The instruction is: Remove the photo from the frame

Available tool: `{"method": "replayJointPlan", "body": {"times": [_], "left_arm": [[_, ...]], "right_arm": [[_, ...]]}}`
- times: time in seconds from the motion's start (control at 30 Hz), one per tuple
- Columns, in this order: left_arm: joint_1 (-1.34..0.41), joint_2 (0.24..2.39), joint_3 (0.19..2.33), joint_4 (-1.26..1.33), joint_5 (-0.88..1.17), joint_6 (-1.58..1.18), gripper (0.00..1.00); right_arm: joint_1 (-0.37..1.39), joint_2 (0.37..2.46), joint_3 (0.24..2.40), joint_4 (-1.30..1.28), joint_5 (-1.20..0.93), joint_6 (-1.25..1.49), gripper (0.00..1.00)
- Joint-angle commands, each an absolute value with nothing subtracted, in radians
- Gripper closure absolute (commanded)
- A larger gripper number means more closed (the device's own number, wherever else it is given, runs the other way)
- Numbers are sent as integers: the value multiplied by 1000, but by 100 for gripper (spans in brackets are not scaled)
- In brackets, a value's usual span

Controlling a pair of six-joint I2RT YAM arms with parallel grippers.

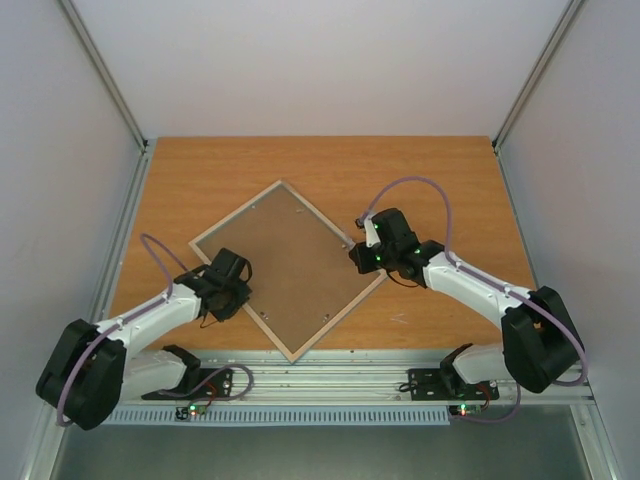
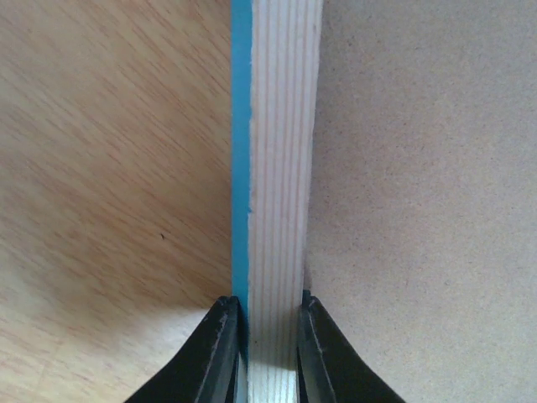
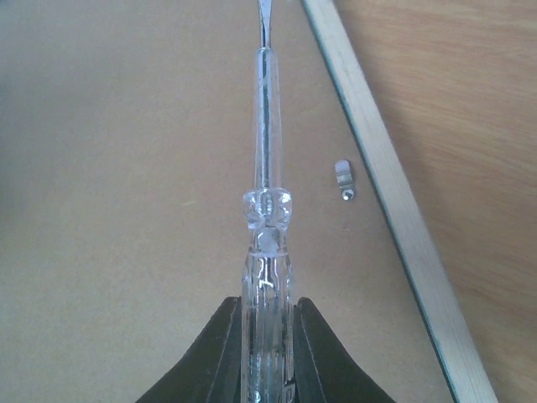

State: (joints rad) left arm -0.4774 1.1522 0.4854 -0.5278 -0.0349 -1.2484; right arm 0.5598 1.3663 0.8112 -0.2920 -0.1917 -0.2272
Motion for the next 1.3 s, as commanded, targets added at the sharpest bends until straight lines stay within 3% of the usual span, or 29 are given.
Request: {"method": "replayJointPlan", "body": {"times": [0.0,0.17,0.3,0.5,0.7,0.87,1.07,1.27], "left_arm": [[-553,1145,488,-433,-89,-1416,93],[-653,1205,496,-383,-126,-1546,93],[-724,1234,516,-373,-144,-1620,86],[-781,1248,599,-464,-171,-1624,64],[-781,1191,643,-667,-305,-1525,51],[-722,1117,698,-746,-437,-1286,33],[-513,1145,813,-687,-403,-853,23],[-392,1350,968,-641,-347,-529,18]], "right_arm": [[555,1308,776,-176,-120,-183,99],[555,1296,747,-137,-94,-175,99],[555,1295,745,-137,-95,-168,99],[555,1288,749,-147,-108,-165,99],[555,1262,748,-159,-101,-169,99],[555,1254,746,-160,-100,-172,99],[555,1262,744,-156,-101,-170,99],[555,1255,748,-166,-86,-178,99]]}}
